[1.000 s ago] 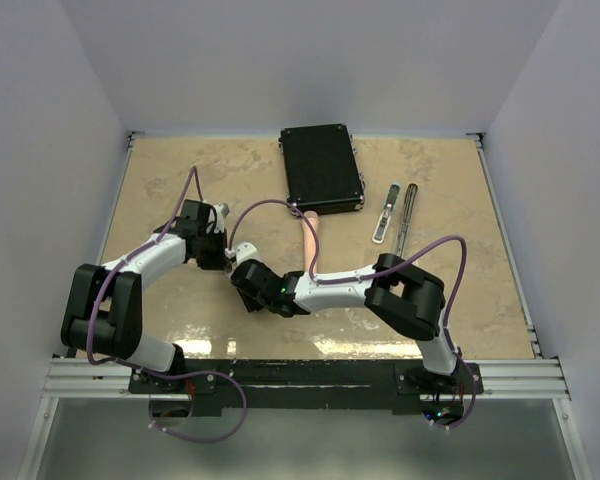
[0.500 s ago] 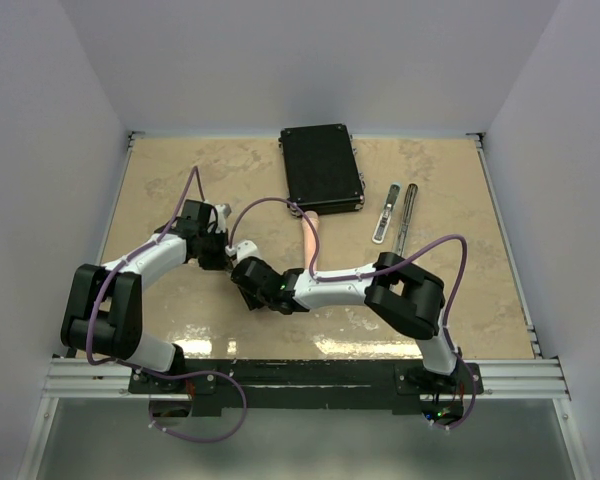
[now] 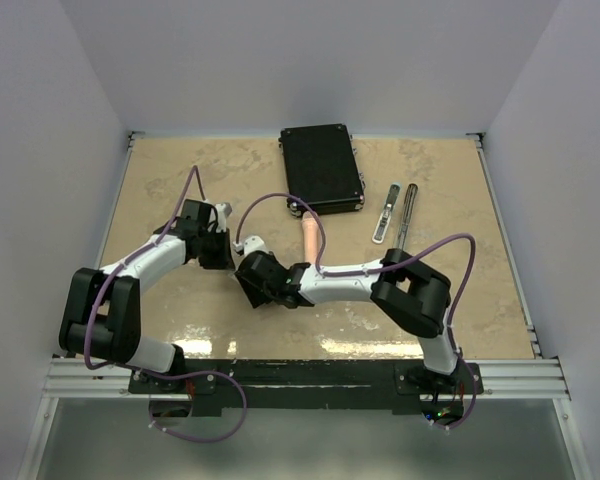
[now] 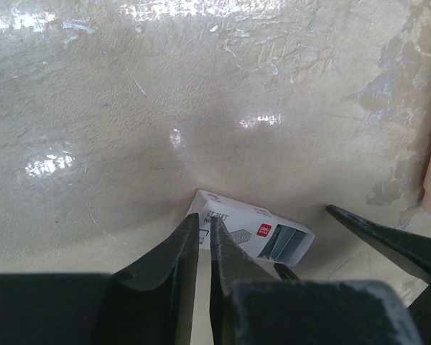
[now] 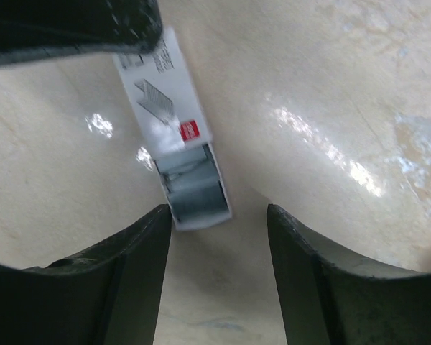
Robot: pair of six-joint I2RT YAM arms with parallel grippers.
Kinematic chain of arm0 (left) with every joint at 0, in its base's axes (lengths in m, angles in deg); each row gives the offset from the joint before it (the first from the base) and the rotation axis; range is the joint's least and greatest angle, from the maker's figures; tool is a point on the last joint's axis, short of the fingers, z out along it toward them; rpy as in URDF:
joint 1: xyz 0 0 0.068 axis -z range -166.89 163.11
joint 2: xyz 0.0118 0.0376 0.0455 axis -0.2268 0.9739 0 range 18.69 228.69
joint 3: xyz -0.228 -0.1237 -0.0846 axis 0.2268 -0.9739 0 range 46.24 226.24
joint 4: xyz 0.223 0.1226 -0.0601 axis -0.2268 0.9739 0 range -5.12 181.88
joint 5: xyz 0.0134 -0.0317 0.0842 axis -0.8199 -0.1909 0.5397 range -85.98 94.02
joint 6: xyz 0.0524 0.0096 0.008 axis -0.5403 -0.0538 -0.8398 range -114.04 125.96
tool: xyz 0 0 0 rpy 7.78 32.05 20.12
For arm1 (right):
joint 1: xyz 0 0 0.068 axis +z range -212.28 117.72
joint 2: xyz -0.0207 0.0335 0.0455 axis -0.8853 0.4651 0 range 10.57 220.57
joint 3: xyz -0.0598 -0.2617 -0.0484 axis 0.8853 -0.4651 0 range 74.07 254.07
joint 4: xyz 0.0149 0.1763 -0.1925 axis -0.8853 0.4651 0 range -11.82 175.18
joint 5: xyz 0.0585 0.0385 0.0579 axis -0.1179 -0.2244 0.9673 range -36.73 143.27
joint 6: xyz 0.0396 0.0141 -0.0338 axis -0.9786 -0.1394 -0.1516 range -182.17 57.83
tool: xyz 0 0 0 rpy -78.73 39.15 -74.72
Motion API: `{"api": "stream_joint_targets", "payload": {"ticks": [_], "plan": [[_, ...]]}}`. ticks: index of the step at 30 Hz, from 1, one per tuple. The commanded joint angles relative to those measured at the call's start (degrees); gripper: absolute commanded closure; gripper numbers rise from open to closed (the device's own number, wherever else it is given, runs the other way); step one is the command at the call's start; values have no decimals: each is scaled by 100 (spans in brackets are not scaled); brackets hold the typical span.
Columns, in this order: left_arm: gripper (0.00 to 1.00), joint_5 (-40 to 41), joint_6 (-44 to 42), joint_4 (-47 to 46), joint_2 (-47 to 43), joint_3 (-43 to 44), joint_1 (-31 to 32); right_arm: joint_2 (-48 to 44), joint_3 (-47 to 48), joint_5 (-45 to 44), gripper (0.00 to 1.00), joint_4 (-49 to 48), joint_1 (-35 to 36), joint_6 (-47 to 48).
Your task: Unload the staples from the stapler
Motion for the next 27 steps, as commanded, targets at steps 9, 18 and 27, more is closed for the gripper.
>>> {"api": "stream_joint_targets", "payload": {"ticks": [9,18,27], "plan": [[76,-9,0,-57,-146,1,40,-1010,-918,0,45,220,-47,86],[81,44,-79,-4,56,36,40,-765,-1024,62,48,-272,-205,289],[85,62,-114,40,215,71,49,-536,-909,132,48,-580,-206,324]]}}
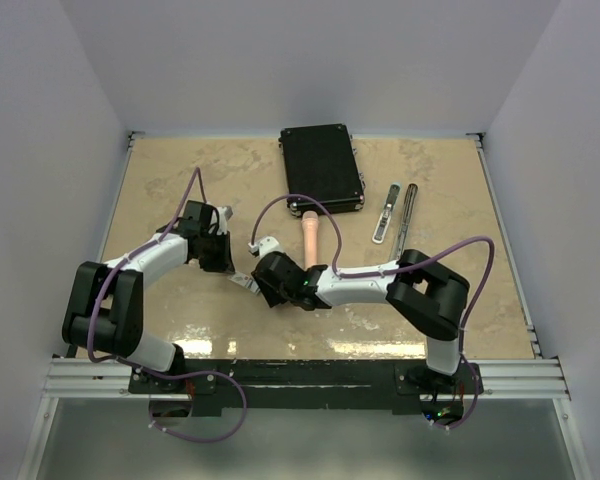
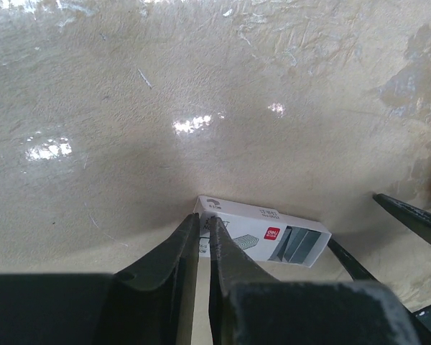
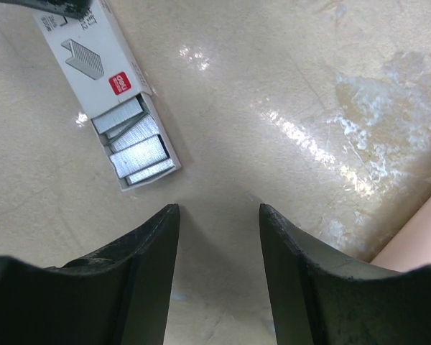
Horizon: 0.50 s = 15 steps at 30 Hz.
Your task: Unload the staples from the stapler
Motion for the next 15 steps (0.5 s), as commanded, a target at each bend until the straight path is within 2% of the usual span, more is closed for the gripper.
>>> {"api": "stream_joint_targets", "payload": {"ticks": [1,15], "plan": [[85,24,-103,1,35,71,47,164,129,134,48,-300,-15,51],[86,-142,-103,-52,-26,53,38,568,340,64,48,-765,-15,-28]]}}
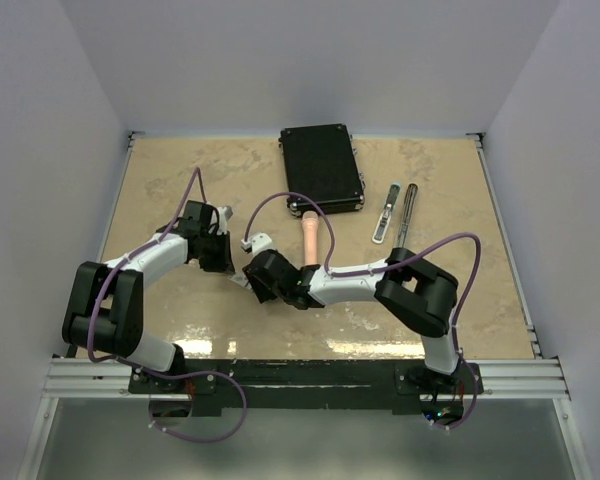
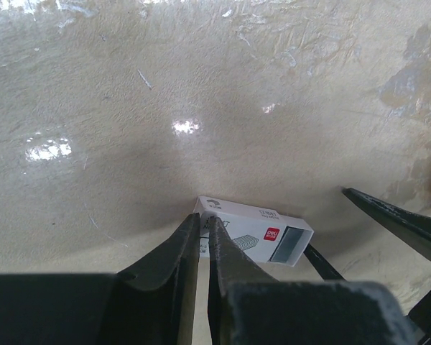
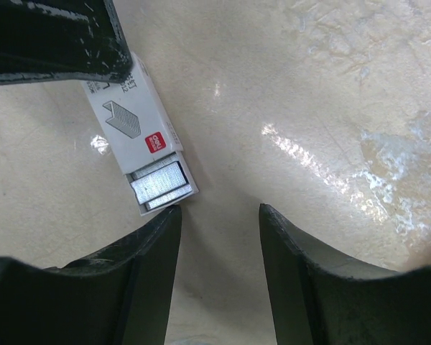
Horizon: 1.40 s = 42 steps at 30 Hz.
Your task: Unload the staples from the stapler
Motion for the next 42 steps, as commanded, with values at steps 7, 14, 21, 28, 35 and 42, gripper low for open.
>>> {"api": "stream_joint_targets", "payload": {"ticks": [7,14,21,28,35,42], "plan": [[86,-283,-85,-83,-37,36,38,403,69,123,48,-497,-7,-153],[86,-345,-103,-83,-55,18,38,491,-28,35,46,-883,-42,-417],[86,-512,-85,-136,-107,-26,47,684,95,35,46,-866,-121,-470],[86,-362,-24,-135,-318,-17,47,430,-37,35,46,-629,-130,-487],[81,-389,371,-197,-906,159,47,-202,-379,97,45,-225,-130,-496],[74,278,460,-83,-1092,186,30,-1293,-757,71,44,206,-130,-558]]}}
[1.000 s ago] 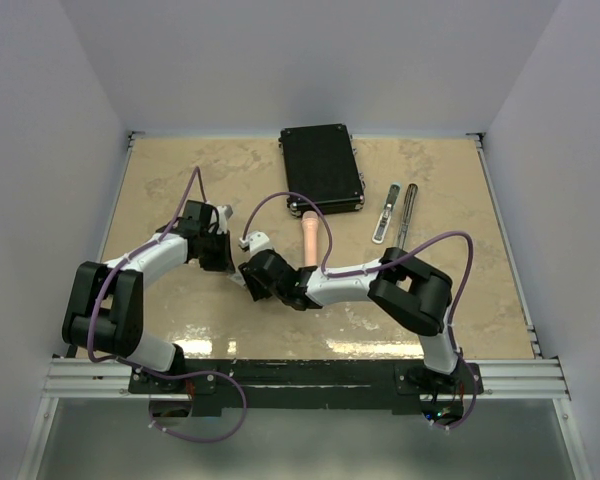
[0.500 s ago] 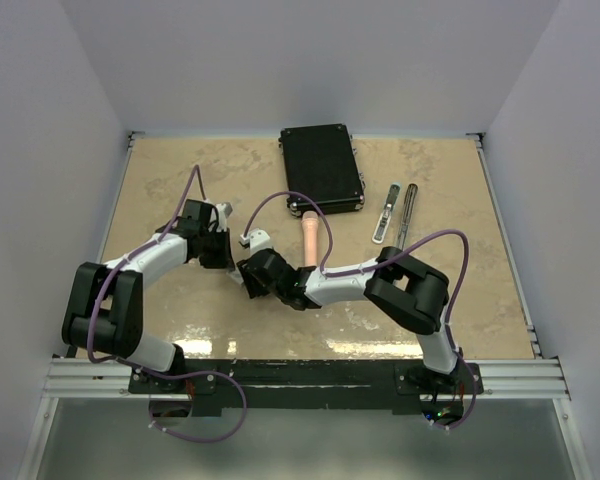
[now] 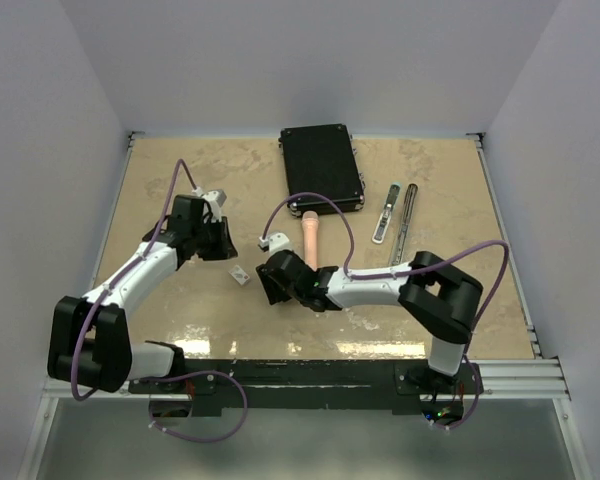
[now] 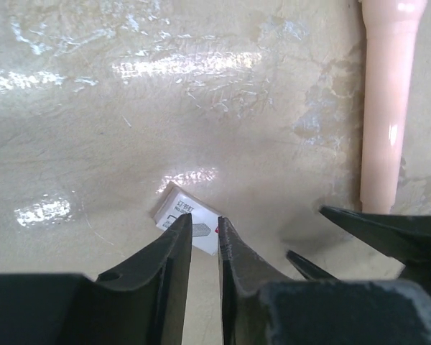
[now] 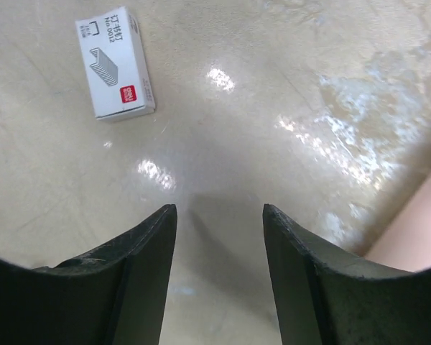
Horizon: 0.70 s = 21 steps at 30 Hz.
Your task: Unload the staples from the stapler
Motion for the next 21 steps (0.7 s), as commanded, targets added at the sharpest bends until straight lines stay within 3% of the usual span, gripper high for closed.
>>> {"api": "stream_joint_targets", "payload": {"ticks": [1,6,15,21], "plan": [[74,386,97,66,31,133,-10,-731,-45,9,44,337,-20,-116],[77,272,-52,5,278,107,-159,-759,25,106,45,355,-29,-160],[83,931,-149,250,1050,633,-318,22,420,54,46,101,-29,-46],[85,555,-202,180,1622,687,-318,585,509,-25,46,-339,-29,-90]]}}
